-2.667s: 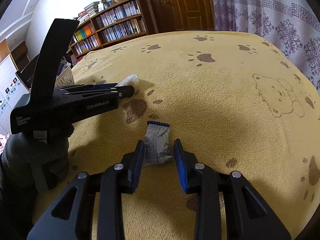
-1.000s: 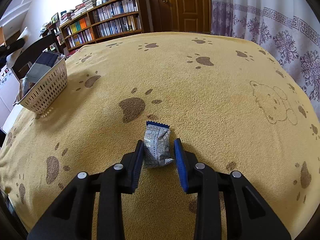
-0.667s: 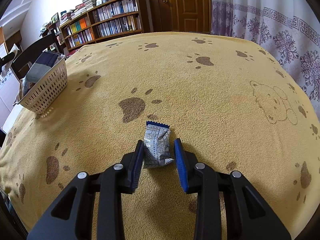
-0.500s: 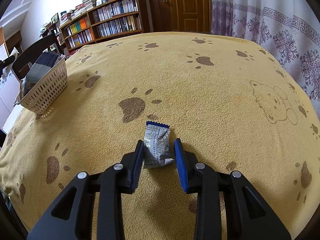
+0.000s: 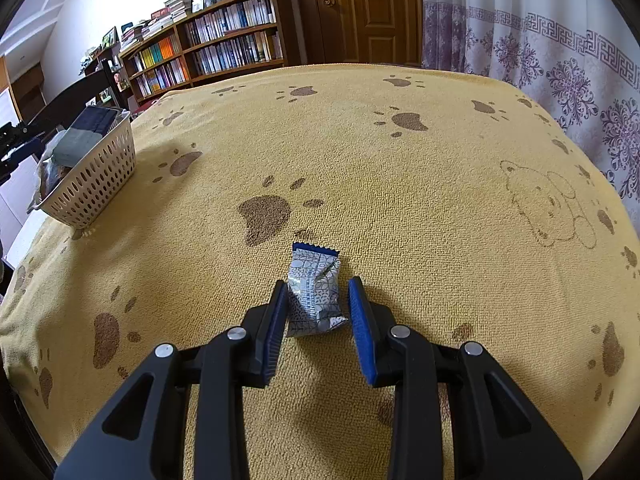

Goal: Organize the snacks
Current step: 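Grasp the silver-wrapped candy with the right tool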

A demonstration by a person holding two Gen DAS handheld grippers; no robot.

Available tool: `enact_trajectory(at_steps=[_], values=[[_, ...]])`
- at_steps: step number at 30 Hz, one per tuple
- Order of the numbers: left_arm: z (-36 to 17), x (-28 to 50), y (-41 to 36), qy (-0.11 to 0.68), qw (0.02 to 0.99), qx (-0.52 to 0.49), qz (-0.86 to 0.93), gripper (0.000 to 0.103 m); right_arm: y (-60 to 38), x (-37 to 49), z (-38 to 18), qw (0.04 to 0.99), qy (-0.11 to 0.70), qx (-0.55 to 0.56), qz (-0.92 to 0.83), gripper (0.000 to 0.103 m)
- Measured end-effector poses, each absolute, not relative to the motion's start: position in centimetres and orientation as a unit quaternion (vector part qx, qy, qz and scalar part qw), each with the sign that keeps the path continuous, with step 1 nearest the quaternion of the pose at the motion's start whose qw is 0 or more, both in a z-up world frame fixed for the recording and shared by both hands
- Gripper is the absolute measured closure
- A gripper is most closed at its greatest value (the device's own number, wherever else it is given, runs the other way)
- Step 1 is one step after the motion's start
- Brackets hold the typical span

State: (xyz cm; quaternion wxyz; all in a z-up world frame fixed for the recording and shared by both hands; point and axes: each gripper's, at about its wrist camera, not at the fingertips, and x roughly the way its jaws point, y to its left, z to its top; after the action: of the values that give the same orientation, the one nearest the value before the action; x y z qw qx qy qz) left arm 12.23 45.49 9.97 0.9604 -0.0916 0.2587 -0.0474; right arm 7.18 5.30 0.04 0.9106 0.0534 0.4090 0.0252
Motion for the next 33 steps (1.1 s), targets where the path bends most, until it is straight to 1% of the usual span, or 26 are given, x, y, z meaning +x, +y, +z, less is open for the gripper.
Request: enact_trajectory(at_steps=[6,11,26,30,33], values=[[11.3,11.2,47.0,0.241,0.964,-0.105,-0.033,0.048,5.3,7.2,0.0,0.911,0.408,0.056,0.026,0.072],[12.2,10.3,48.0,0.227,0.968,-0.111,-0.016,0.045,4.9,6.9,0.7,0.907,0.406,0.098,0.051,0.072],[13.6,8.8,47.6,0.204,0.973,-0.109,-0.014,0.044,6.7,5.7,5.8,0.913,0.363,0.136,0.127,0.072],[13.8,8.7,47.5,0.201,0.973,-0.11,-0.014,0.044,6.1,5.7,6.4,0.916,0.355,0.142,0.118,0.072],[13.9,8.6,47.6,0.199,0.974,-0.111,-0.014,0.044,4.7,6.3,5.8,0.911,0.368,0.157,0.096,0.068]])
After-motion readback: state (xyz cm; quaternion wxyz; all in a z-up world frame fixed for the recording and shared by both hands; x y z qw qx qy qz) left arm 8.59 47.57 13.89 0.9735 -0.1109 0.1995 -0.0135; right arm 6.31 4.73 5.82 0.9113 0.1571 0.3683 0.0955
